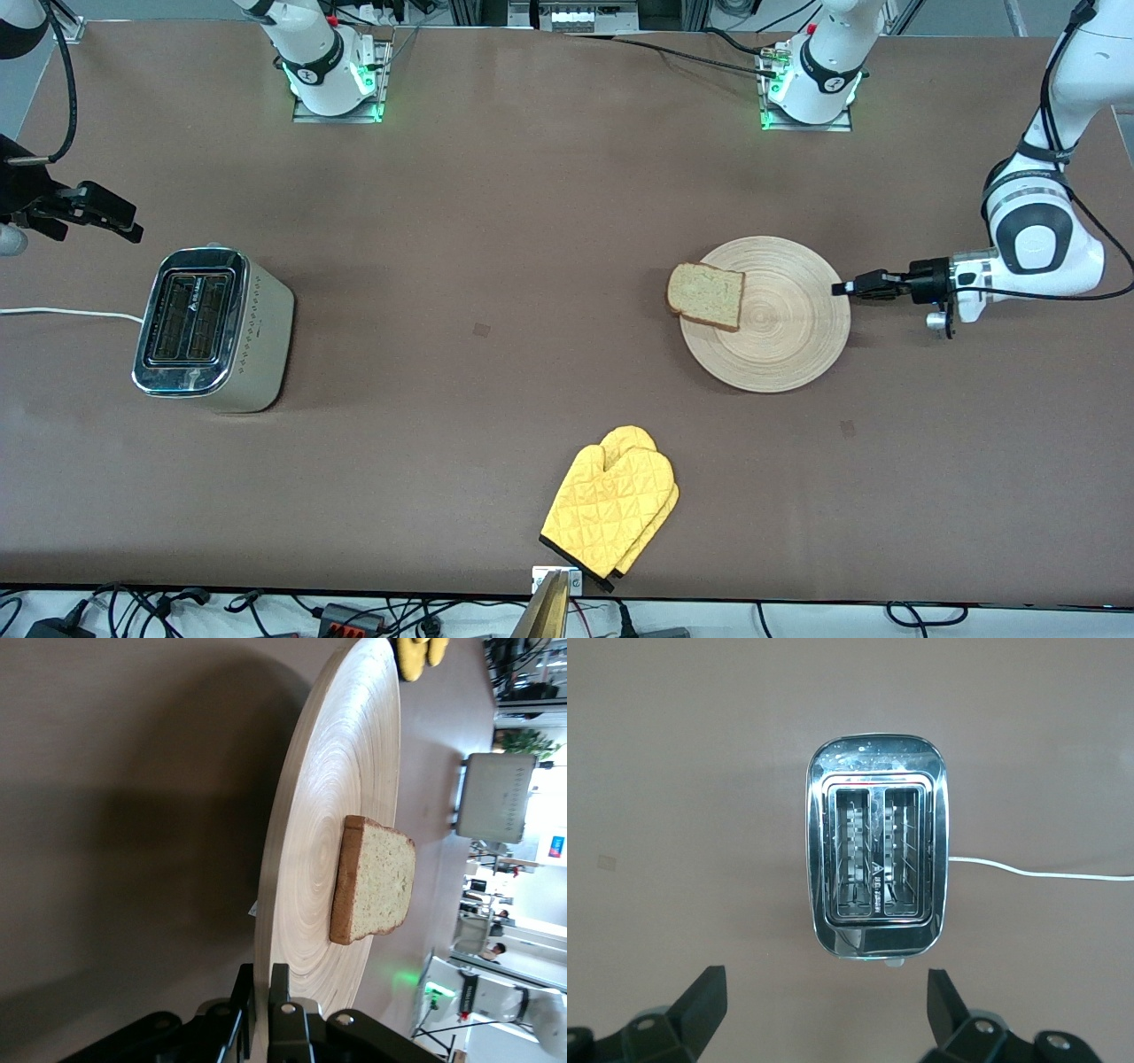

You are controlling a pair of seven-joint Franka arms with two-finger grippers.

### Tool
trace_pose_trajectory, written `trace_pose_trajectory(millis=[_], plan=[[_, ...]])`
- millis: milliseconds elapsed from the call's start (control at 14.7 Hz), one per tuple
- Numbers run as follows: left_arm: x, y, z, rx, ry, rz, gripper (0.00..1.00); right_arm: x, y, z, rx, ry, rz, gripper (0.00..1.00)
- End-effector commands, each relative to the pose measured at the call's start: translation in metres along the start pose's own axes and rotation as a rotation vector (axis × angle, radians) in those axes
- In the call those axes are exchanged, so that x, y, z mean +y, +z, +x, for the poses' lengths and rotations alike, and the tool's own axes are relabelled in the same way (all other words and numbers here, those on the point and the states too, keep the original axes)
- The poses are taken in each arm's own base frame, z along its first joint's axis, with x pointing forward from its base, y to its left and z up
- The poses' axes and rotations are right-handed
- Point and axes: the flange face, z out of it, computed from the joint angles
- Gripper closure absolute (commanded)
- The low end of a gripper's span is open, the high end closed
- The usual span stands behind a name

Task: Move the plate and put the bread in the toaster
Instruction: 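Slide the plate toward the toaster with the left gripper while the right gripper approaches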

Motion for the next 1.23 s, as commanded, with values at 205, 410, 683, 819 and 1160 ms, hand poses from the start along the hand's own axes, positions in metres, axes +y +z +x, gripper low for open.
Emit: trace_pose_trajectory(millis=[205, 410, 683, 819, 1160], plan=[[0.029, 0.051, 0.029, -0.015, -0.028, -0.192, 1.0, 0.001, 0.0, -0.001, -0.009, -0.009, 0.002, 0.0], [0.062, 0.104, 0.038, -0.023, -0.072, -0.287, 1.0, 0.001, 0.0, -0.001, -0.009, -0.007, 0.002, 0.0], [0.109, 0.156, 0.055, -0.034, -0.129, -0.245, 1.0, 0.001, 0.001, -0.002, -0.017, 0.002, 0.002, 0.0], [0.129, 0.191, 0.055, -0.002, -0.145, -0.234, 1.0, -0.008, 0.016, 0.004, -0.05, -0.012, 0.003, 0.0], [0.17, 0.261, 0.042, 0.028, -0.168, -0.235, 1.0, -0.048, 0.064, 0.029, -0.097, -0.072, 0.03, 0.0]])
